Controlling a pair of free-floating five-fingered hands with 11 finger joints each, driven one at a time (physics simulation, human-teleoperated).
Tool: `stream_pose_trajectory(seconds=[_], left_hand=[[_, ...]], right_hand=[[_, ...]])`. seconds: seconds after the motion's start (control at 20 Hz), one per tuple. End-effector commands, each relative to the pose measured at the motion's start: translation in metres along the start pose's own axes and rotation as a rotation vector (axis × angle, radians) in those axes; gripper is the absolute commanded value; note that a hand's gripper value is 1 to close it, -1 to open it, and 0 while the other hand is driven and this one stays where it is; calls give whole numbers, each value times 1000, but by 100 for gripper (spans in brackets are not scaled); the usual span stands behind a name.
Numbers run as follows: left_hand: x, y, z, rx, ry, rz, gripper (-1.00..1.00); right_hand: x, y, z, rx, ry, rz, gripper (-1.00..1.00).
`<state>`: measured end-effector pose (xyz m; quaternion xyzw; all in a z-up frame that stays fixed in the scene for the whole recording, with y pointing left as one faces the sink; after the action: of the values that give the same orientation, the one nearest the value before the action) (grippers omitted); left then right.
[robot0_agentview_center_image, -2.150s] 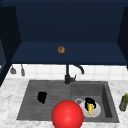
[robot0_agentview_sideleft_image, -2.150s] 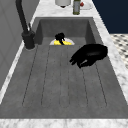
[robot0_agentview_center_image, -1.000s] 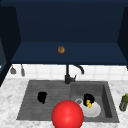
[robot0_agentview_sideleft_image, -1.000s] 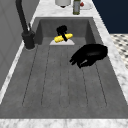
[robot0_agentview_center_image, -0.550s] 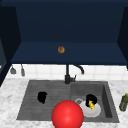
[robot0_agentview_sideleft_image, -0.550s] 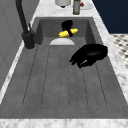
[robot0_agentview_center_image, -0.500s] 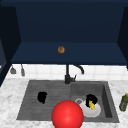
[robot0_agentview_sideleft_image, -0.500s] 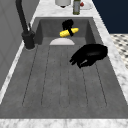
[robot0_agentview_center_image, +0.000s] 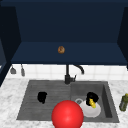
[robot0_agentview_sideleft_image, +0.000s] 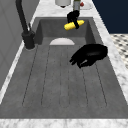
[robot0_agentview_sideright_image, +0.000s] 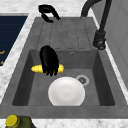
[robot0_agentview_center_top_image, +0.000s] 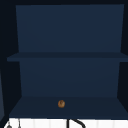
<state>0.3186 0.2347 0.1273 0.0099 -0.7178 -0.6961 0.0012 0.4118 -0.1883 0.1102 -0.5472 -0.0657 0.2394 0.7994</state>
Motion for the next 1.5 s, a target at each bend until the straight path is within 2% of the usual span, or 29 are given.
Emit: stream_pose_trajectory(seconds=[0.0,0.4,0.55,0.7,0.75,1.25,1.3,1.35,1.4,1.45], left_hand=[[0,0,0,0,0,0,0],[0,0,0,0,0,0,0],[0,0,0,0,0,0,0],[0,0,0,0,0,0,0],[0,0,0,0,0,0,0],[0,0,0,0,0,0,0],[0,0,0,0,0,0,0],[0,0,0,0,0,0,0],[0,0,0,0,0,0,0],[0,0,0,0,0,0,0]], right_hand=[[-20,-20,17,-40,-55,26,100],[-57,-58,52,-55,-107,14,100],[-69,-72,62,-53,-147,9,100],[-86,-91,52,-50,-155,-48,100],[-89,-94,52,-40,-169,-52,100],[-141,-123,60,-4,-285,2,100],[-134,-120,53,2,-281,7,100],[-130,-121,58,0,-227,-8,100],[-131,-124,55,-11,-217,-24,100],[-135,-120,55,-2,-204,-8,100]])
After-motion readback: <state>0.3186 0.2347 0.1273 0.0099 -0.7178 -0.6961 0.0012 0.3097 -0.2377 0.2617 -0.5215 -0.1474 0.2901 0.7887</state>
